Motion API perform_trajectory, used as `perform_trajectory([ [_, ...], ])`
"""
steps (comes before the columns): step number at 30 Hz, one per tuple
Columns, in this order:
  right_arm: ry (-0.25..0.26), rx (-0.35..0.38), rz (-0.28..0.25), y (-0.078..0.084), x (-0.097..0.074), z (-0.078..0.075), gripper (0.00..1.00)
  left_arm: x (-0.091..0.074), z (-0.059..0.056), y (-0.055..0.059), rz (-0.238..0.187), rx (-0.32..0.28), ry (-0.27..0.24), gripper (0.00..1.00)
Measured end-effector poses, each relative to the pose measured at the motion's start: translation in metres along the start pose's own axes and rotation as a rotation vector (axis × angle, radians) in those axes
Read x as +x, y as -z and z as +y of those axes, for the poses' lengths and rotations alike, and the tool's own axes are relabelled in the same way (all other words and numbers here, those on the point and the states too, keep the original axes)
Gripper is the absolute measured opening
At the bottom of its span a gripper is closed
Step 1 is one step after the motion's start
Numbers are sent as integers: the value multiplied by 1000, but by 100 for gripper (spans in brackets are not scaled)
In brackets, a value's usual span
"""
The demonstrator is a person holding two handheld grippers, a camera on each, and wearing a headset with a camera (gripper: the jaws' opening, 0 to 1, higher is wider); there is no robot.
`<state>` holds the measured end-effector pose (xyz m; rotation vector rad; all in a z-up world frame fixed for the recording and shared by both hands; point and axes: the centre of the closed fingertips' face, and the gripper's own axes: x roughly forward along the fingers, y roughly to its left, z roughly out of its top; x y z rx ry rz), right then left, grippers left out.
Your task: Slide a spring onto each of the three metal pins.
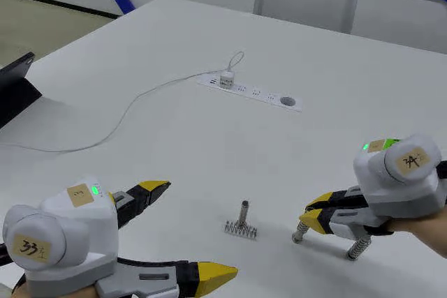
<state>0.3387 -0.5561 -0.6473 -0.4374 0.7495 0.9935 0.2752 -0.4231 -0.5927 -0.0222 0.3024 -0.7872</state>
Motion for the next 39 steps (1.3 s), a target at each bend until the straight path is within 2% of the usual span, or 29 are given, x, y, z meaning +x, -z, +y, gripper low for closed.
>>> perform_trajectory([
  [14, 10, 8, 10, 13, 13, 2, 11, 0, 2, 1, 5, -1, -5, 99],
  [23, 10, -8, 11, 13, 15, 2, 11, 0, 4, 1, 8, 0, -14, 98],
  [27, 17, -45, 25, 15, 15, 1, 12, 0, 4, 2, 12, 2, -15, 98],
  [29, 17, -60, 41, 19, 16, 2, 13, 0, 4, 3, 15, 0, -15, 98],
  [31, 14, -56, 41, 20, 17, 3, 19, -1, 4, 0, 0, -17, -13, 98],
  [39, 29, -59, 2, 9, 9, 2, 21, -3, 11, -2, -13, -38, -39, 98],
])
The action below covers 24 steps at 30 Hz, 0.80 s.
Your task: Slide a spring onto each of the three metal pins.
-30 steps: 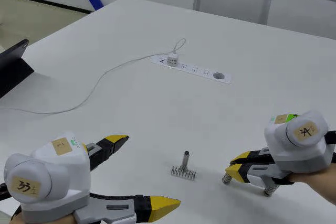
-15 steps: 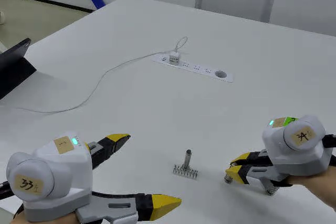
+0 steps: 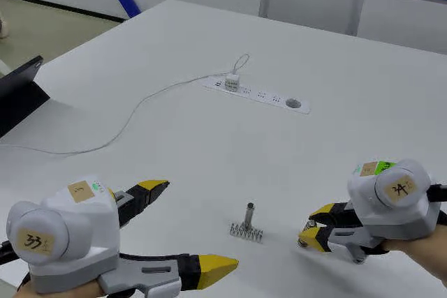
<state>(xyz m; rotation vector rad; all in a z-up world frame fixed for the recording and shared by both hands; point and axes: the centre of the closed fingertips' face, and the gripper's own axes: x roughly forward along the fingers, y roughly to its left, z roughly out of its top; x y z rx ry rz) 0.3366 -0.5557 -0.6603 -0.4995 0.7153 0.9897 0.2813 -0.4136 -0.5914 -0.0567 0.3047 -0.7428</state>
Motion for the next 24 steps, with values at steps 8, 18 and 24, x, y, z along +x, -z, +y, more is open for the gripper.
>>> perform_trajectory([
  [8, 13, -48, -47, -20, -10, 7, 23, 0, 4, 7, 37, 15, -14, 98],
  [18, -37, -104, -93, -44, -6, 32, 23, 0, 4, 10, 55, 23, -20, 98],
  [24, -88, -139, -76, -46, 9, 50, 23, -1, 6, 10, 52, 19, -28, 98],
])
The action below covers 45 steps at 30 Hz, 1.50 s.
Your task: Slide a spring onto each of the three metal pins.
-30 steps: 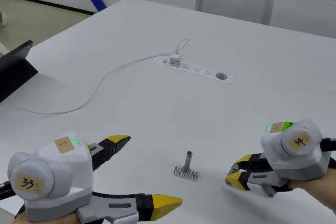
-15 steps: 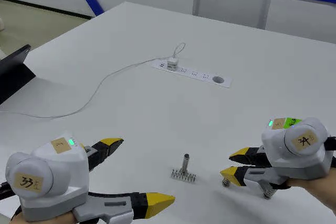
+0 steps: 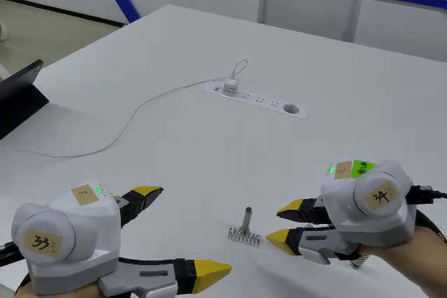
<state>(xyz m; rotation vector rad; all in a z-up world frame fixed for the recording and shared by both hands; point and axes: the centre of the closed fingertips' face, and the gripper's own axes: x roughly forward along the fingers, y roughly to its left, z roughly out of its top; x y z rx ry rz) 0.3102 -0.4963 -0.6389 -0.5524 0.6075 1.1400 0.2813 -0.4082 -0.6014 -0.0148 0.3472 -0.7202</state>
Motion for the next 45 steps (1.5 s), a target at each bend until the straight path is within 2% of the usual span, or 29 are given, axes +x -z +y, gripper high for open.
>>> perform_trajectory([
  [6, -16, -37, 38, 6, 16, 5, 23, 0, 0, 3, 11, -2, 0, 97],
  [13, -35, -44, 63, 9, 35, 7, 22, 0, 1, 3, 12, -3, -3, 97],
  [23, -34, -53, 153, 28, 57, 0, 19, 0, 0, 3, 14, -2, 2, 97],
  [28, -52, -58, 167, 28, 62, 0, 19, -1, 4, 1, 0, -12, -15, 96],
  [30, -60, -34, 188, 30, 63, 2, 18, -2, 5, 0, -6, -20, -19, 96],
  [32, -61, -21, 184, 29, 64, 1, 18, -2, 6, 1, -3, -21, -20, 96],
  [36, -99, -11, 188, 30, 63, 7, 12, 0, 3, 2, 2, -16, -10, 95],
  [45, -96, -28, 205, 31, 62, 10, 11, 0, 2, 1, 5, -12, -9, 94],
])
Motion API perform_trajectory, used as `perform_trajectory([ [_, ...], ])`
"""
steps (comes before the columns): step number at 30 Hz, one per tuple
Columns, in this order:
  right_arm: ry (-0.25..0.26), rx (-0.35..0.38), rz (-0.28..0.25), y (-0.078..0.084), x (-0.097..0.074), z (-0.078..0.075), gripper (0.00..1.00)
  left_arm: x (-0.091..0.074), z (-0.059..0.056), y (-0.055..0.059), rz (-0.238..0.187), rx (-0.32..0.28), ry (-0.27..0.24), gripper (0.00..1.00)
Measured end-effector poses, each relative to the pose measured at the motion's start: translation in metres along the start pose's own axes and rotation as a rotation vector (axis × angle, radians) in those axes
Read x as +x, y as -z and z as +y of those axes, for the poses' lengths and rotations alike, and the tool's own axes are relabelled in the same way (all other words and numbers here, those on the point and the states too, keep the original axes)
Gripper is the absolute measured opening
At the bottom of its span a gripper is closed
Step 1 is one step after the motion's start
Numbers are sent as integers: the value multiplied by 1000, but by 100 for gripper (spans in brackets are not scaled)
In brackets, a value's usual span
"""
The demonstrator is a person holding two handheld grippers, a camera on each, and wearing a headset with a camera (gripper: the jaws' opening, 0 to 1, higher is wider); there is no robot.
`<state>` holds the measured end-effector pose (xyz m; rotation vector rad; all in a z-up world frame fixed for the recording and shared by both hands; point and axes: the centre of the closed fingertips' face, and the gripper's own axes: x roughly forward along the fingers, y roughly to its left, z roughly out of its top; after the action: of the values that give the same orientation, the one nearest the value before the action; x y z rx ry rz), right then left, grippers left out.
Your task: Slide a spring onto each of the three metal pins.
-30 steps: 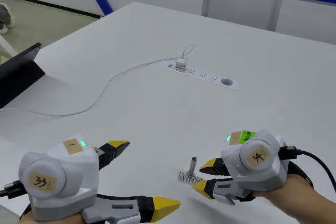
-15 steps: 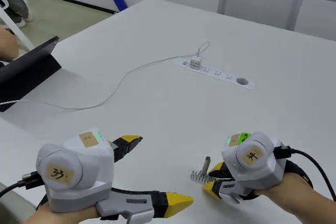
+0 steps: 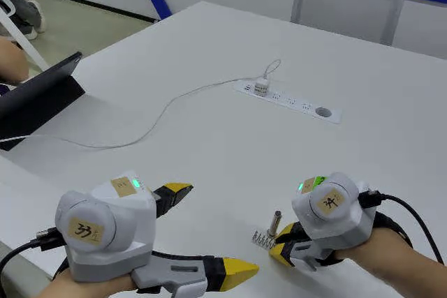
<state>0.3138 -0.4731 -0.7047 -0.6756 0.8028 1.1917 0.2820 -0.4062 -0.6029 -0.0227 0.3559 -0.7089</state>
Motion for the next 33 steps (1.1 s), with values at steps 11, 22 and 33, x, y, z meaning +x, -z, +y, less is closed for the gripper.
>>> perform_trajectory([
  [11, 5, -49, -72, -20, -31, 10, 11, -1, 2, -1, -8, -28, 6, 87],
  [22, 19, -185, -129, -31, -76, 24, 11, 5, -24, -4, 5, 43, 89, 79],
  [33, 35, -363, -167, -31, -117, 39, 11, 20, -66, -30, -38, 118, 241, 59],
])
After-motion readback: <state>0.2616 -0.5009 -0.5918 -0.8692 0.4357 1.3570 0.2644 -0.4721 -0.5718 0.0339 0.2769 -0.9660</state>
